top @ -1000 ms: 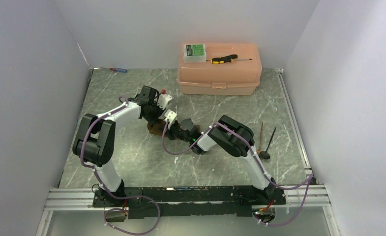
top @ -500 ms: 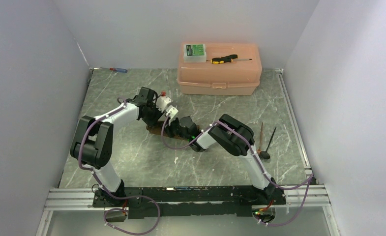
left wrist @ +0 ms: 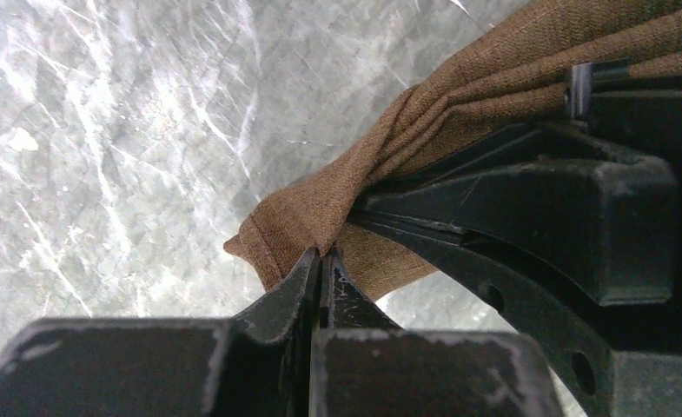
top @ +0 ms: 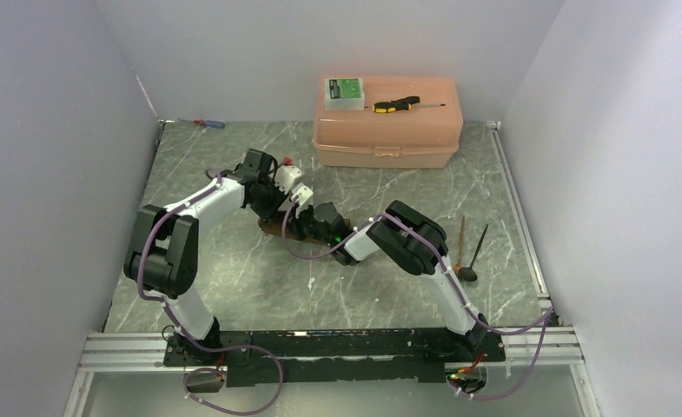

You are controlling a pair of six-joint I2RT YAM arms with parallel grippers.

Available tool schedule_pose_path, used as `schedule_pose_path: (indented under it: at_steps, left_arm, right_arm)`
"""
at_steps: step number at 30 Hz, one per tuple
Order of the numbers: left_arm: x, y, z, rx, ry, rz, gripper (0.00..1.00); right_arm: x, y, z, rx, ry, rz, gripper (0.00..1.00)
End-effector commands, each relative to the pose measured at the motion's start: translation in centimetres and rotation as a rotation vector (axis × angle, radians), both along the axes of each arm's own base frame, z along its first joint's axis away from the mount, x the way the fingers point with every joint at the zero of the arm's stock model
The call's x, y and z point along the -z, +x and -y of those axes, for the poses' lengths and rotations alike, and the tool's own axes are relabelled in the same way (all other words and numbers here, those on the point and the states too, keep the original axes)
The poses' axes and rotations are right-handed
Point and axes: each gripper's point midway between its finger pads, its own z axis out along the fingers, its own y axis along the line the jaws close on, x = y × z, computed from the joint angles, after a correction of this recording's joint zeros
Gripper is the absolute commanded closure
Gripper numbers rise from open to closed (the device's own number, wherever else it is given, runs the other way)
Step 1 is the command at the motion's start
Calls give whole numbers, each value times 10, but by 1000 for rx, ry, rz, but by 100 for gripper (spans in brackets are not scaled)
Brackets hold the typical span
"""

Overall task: Fold the napkin into a case and place the utensils inside
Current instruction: Grasp the top corner of the smaller rectangle folded napkin from the folded napkin.

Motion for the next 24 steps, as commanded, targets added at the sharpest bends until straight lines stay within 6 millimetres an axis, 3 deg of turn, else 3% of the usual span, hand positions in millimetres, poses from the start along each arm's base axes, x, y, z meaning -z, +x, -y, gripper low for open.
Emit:
schedule_pose_path:
  at_steps: [1, 7, 13, 24]
  left_arm:
    - [-22, -15, 13, 43, -74, -19, 97]
    - [-12, -22, 11, 71, -61, -22, 97]
    - [-9, -10, 5, 82, -19, 42, 97]
    - [10, -33, 21, 136, -115, -44, 97]
  right_arm:
    - [30, 7, 20, 68, -82, -74, 100]
    - [39, 14, 20, 107, -117, -109, 100]
    - [51, 23, 21, 175, -167, -163, 100]
    - [37, 23, 32, 249, -81, -195, 100]
